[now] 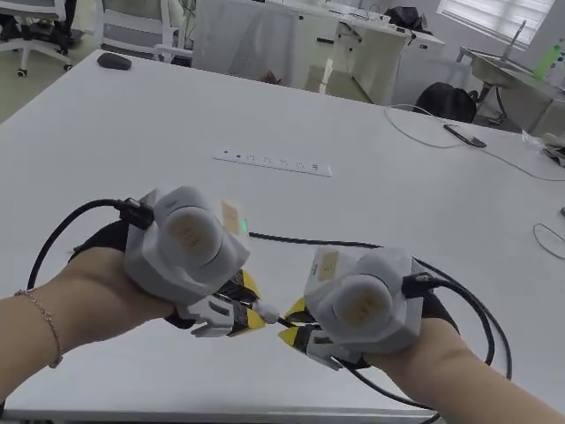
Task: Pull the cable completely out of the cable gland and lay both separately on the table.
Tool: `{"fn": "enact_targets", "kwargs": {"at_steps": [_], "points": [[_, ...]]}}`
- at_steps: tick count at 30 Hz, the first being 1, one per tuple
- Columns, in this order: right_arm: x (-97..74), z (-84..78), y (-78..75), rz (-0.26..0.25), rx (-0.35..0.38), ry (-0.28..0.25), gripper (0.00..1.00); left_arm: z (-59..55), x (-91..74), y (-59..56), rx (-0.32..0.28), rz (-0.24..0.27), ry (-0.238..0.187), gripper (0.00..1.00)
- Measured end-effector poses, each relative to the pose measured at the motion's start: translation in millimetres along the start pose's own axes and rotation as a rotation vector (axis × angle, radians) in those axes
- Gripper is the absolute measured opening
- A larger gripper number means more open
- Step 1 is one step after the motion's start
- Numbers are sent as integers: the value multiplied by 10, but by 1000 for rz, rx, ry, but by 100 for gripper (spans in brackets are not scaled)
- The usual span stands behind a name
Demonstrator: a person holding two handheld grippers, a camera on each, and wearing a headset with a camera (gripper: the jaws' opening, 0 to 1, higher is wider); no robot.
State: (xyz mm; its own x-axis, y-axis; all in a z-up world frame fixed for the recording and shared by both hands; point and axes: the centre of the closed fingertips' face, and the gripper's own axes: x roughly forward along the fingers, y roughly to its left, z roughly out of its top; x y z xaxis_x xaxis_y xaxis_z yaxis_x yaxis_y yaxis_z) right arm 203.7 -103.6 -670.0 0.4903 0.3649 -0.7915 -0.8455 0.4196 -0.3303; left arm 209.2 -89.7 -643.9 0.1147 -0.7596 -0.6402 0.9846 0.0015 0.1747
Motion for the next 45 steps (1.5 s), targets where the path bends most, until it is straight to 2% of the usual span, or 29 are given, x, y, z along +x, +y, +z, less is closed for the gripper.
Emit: {"fn": "enact_targets", "kwargs": {"at_steps": [3,7,9,10,11,12,13,14,15,16,17,18,20,24,25,27,29,30,31,33,34,35,36,38,40,41,42,43,45], "points": [[18,-129,-51,-17,7,39,4,4,-1,14,-4,7,0,16],[11,-415,-132,-56,24,178,4,8,-25,55,-16,19,-9,16],[7,-592,-100,-39,41,265,5,8,-35,71,-18,28,-9,16],[9,-641,-80,-26,35,290,6,16,-39,75,-21,29,-13,16],[29,-611,-62,-18,-4,270,9,25,-38,68,-26,26,-16,16],[36,-519,-75,-24,-38,224,12,26,-32,59,-26,24,-14,16],[36,-436,-68,-26,-10,186,12,23,-23,47,-18,21,-10,16],[34,-317,-28,-7,52,129,11,13,-17,38,-11,20,-5,16],[40,-244,-4,6,73,93,12,11,-18,30,-11,16,-4,16],[41,-160,2,12,71,57,15,11,-17,18,-13,10,-6,16],[38,-133,2,9,55,49,18,10,-16,13,-11,8,-7,16],[31,-127,3,4,32,55,18,12,-14,8,-7,5,-8,16],[27,-159,19,9,6,69,6,28,-14,-4,-4,2,-12,16],[23,-310,-17,-8,71,125,4,20,-22,35,-17,19,-13,16],[-3,-439,-35,-15,82,188,4,15,-36,68,-18,35,-12,16],[-26,-614,-89,-25,106,270,5,10,-76,134,-41,48,-21,16],[-2,-626,-142,13,165,263,5,-2,-101,178,-53,50,-23,16],[21,-600,-225,38,231,244,4,-15,-106,207,-56,59,-21,16],[75,-576,-345,60,242,231,4,-26,-107,218,-63,62,-22,16],[177,-578,-572,54,251,219,4,-56,-92,201,-80,53,-18,16],[305,-571,-720,56,300,188,5,-72,-81,185,-76,51,-10,16],[373,-592,-810,54,333,188,4,-95,-69,170,-60,54,2,16],[472,-626,-993,29,355,187,5,-105,-59,157,-57,50,7,16],[612,-635,-1225,-11,389,166,5,-141,-32,136,-66,39,19,16],[709,-653,-1382,-38,457,150,4,-195,-15,129,-76,32,34,16],[775,-637,-1471,-53,495,116,5,-224,-11,133,-85,31,39,16],[797,-646,-1508,-63,522,112,5,-246,-10,142,-96,33,42,16],[821,-701,-1553,-79,548,135,5,-277,-12,157,-108,32,45,16],[845,-702,-1592,-87,556,138,14,-307,-17,167,-118,33,50,16]]}}
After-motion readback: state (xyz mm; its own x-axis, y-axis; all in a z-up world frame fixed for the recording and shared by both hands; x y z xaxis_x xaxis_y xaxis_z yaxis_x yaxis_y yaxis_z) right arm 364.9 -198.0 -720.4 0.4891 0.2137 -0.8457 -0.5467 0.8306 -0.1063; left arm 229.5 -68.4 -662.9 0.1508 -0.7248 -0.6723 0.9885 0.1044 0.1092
